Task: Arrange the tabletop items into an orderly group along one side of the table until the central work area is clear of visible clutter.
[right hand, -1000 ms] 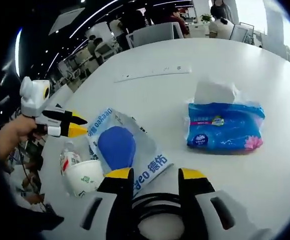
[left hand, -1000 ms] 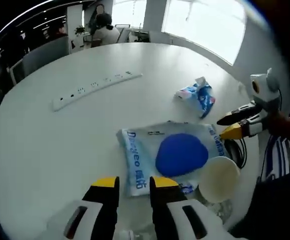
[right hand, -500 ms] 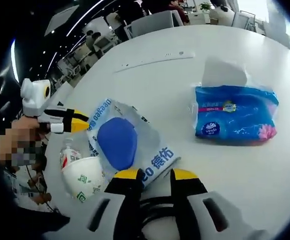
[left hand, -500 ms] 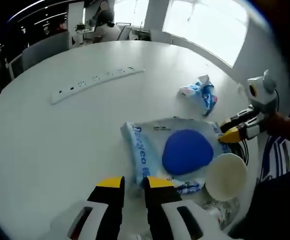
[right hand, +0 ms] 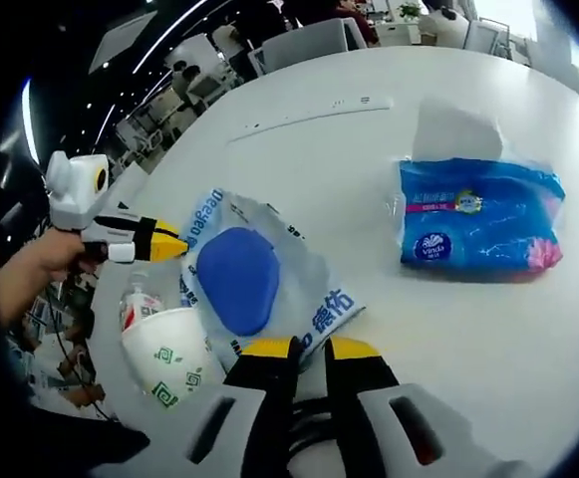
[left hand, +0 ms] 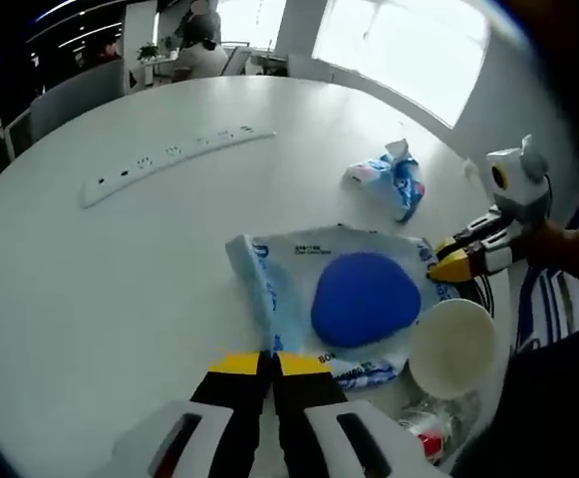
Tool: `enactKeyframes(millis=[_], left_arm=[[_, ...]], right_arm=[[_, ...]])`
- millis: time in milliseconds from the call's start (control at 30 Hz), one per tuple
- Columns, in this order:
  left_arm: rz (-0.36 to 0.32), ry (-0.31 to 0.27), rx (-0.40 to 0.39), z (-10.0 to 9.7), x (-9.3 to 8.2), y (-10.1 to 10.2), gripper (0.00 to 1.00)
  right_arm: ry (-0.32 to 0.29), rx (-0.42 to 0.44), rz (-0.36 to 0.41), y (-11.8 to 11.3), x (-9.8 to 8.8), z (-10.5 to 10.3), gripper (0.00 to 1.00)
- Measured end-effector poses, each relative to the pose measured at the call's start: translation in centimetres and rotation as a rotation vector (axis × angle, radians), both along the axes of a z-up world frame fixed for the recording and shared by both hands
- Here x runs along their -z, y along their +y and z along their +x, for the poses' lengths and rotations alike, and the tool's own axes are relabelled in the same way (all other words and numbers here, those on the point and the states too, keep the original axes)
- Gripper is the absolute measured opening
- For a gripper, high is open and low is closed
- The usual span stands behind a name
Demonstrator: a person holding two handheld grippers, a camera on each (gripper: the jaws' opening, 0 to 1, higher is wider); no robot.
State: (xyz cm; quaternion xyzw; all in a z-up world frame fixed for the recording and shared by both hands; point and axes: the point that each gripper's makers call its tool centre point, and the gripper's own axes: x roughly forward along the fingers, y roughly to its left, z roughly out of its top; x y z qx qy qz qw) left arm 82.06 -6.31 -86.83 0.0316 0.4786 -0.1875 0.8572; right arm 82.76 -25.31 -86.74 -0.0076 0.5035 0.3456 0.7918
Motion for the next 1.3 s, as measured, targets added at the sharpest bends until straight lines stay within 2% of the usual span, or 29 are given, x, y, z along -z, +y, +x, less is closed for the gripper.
enactKeyframes(millis=[100,300,467,533,700,733,833,1167,1300], left_arm=[[0.009,-0.001,0.021,0.0,-0.1,-0.1,0.00],[-0.019,0.023,0.021,-0.9,-0.3,-0.5,0.00],[-0.031,-0.001,0.006,-1.2,-1.2,-0.6,0.00],[-0.042,-0.008,-0.020,-1.1,-1.7,-0.5,0.00],[-0.074,-0.011,-0.069,-1.3,-2.5,-0.5,0.00],[-0.093,-0.007,-0.091,-1.3,-2.7,-0.7,0.00],[-0.092,-0.015,-0.101,-1.4,-3.0,-0.6,0.00],[-0.141,-0.035,-0.222,-1.5,-4.2,-0.1,0.00],[-0.150,-0.045,-0.248,-1.3,-4.6,0.0,0.00]], right_arm=[[0.000,0.014,0.018,0.0,-0.3,0.2,0.02],[-0.019,0.017,0.019,0.0,-0.9,0.5,0.00],[-0.065,0.006,0.025,0.2,-2.0,1.1,0.00],[-0.097,-0.012,0.026,0.2,-2.8,1.5,0.00],[-0.131,-0.026,0.025,0.2,-4.1,2.4,0.00],[-0.132,-0.025,0.024,0.2,-4.3,2.5,0.00],[-0.150,-0.039,0.024,0.4,-4.7,3.0,0.00],[-0.227,-0.130,-0.012,1.7,-5.8,5.0,0.00],[-0.244,-0.152,-0.025,2.2,-6.1,5.8,0.00]])
